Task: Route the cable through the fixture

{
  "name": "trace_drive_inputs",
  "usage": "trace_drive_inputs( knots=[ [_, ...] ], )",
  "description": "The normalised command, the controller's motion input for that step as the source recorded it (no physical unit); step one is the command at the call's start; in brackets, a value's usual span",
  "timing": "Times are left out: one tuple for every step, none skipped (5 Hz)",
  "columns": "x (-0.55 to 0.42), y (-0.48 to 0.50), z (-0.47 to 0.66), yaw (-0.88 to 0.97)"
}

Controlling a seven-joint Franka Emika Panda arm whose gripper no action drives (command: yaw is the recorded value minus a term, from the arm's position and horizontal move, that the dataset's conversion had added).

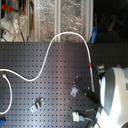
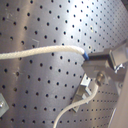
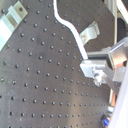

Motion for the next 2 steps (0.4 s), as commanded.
trace_drive_inputs(
  knots=[
    [0.153,-0.305,0.05,0.50],
    [0.102,-0.383,0.07,0.53]
  ],
)
